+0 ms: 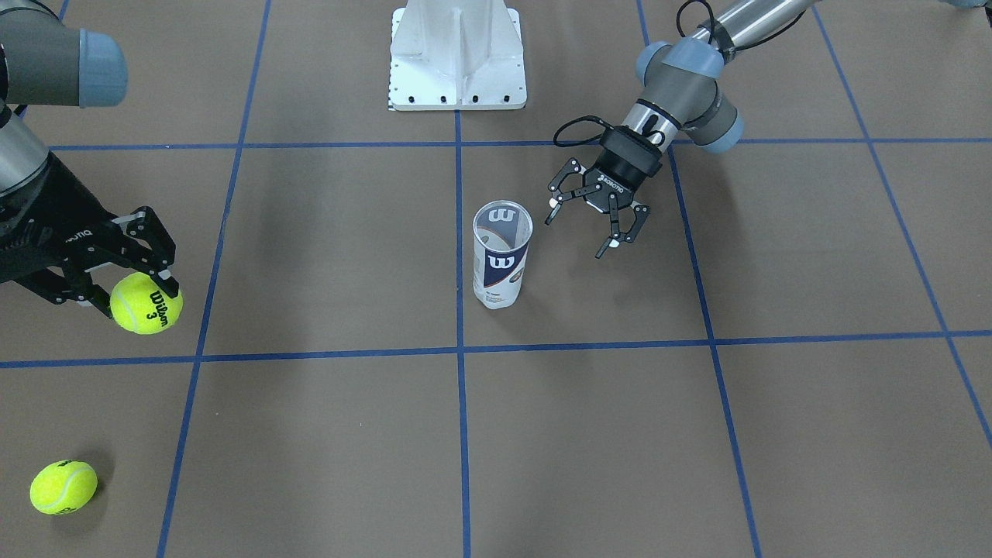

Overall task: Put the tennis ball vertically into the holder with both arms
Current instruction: 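Lift the yellow ball with the right gripper while the left approaches the can, then grasp the upright can's side with the left gripper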

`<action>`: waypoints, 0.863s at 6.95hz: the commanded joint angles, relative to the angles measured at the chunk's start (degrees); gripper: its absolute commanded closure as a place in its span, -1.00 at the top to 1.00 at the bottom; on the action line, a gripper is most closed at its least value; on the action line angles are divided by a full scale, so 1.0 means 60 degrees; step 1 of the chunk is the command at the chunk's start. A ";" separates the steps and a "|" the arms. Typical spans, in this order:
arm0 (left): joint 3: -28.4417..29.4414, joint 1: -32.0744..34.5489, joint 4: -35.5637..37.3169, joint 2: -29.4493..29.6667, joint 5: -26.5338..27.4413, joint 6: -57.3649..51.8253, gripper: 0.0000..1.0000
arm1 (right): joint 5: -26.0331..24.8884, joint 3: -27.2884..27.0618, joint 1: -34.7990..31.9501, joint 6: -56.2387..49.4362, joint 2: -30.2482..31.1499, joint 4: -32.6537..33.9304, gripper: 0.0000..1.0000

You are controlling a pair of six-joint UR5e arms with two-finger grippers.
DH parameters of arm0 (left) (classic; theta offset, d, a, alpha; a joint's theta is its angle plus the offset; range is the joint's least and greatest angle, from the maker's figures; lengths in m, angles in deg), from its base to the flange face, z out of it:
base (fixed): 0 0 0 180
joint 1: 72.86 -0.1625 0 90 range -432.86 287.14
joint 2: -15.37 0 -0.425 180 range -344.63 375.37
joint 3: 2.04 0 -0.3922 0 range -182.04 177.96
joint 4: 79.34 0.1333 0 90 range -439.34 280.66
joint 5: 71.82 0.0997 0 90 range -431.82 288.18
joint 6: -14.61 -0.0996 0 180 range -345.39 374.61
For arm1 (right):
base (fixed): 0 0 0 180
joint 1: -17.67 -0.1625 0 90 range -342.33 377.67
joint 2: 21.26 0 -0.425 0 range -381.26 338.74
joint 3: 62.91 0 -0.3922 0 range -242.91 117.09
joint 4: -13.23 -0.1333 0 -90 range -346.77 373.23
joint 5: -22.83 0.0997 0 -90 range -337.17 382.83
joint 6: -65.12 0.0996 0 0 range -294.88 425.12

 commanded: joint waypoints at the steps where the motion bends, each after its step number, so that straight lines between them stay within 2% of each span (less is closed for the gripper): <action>1: 0.0584 -0.0456 -0.0003 0.0928 0.0505 -0.0563 0.96 | -0.0147 0.0006 0.0025 0.0407 -0.0346 0.0000 -1.00; 6: 0.0955 -0.0486 0.0012 0.1357 0.0723 -0.0959 0.96 | -0.0176 -0.0038 0.0142 0.0584 -0.0567 0.0000 -1.00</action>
